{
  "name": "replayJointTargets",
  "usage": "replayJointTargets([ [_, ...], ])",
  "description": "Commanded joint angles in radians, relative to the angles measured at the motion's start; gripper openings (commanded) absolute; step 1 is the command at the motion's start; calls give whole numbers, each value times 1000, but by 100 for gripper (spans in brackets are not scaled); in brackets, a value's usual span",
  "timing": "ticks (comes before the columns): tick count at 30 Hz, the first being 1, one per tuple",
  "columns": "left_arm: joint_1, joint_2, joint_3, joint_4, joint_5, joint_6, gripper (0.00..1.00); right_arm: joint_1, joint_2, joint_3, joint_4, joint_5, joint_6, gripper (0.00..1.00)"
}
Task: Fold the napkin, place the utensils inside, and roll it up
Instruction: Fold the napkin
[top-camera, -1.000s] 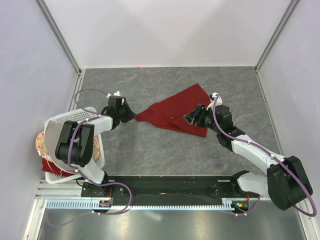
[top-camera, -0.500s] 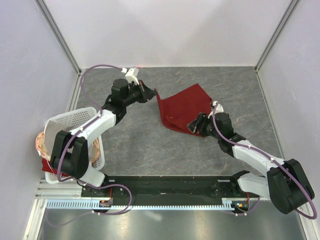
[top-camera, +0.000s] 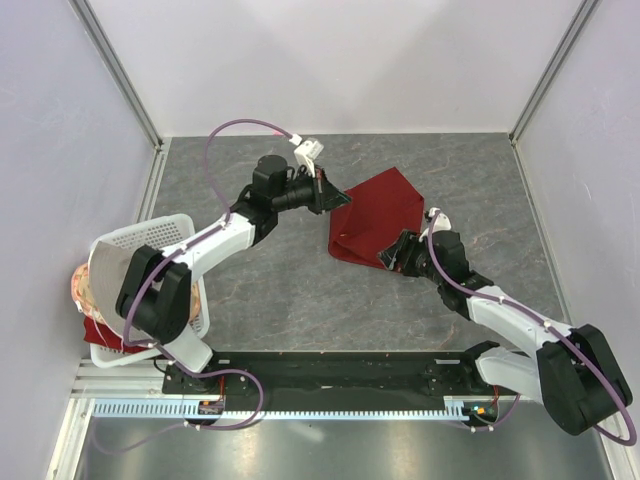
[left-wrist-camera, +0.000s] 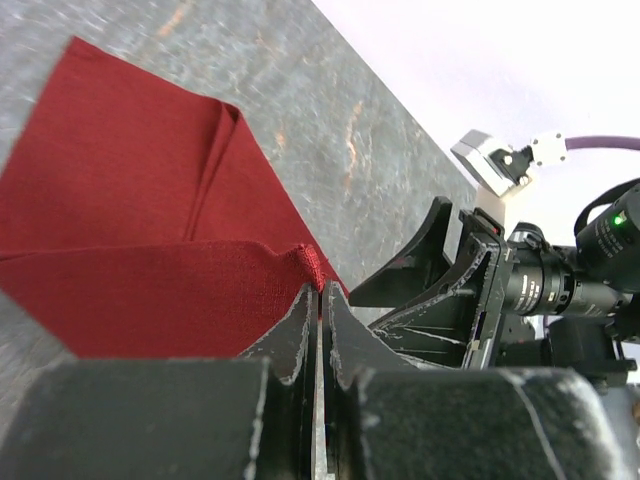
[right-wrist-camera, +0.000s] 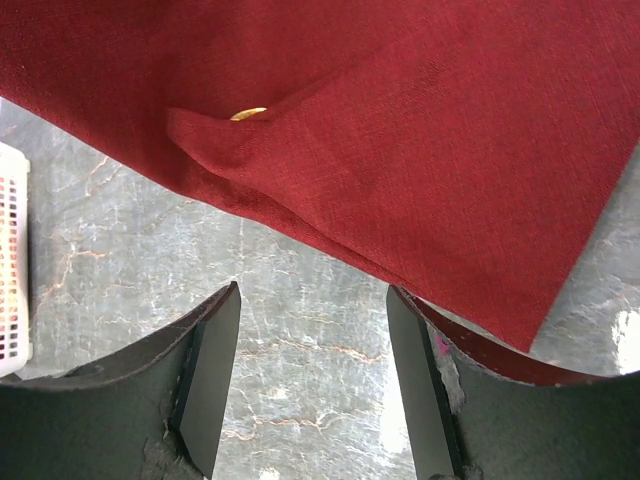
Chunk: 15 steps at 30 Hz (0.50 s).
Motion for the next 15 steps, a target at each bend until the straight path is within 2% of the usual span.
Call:
replayJointTargets([
  [1,-40,46,78,22,39,70,2,-3,-33,-20,3,49,24,68],
  [4,-75,78,118,2,42,90,2,-4,-61,-32,-24,102,44,68],
  [8,-129,158,173,-18,44,114,2,-3,-121,-51,-90,265,88,69],
  [10,-147,188,204,-40,45,133,2,-3,-173,-54,-149,363,102,70],
  [15,-212,291,267,-101,44,174,2,-3,-323,-86,-225,487,116,71],
])
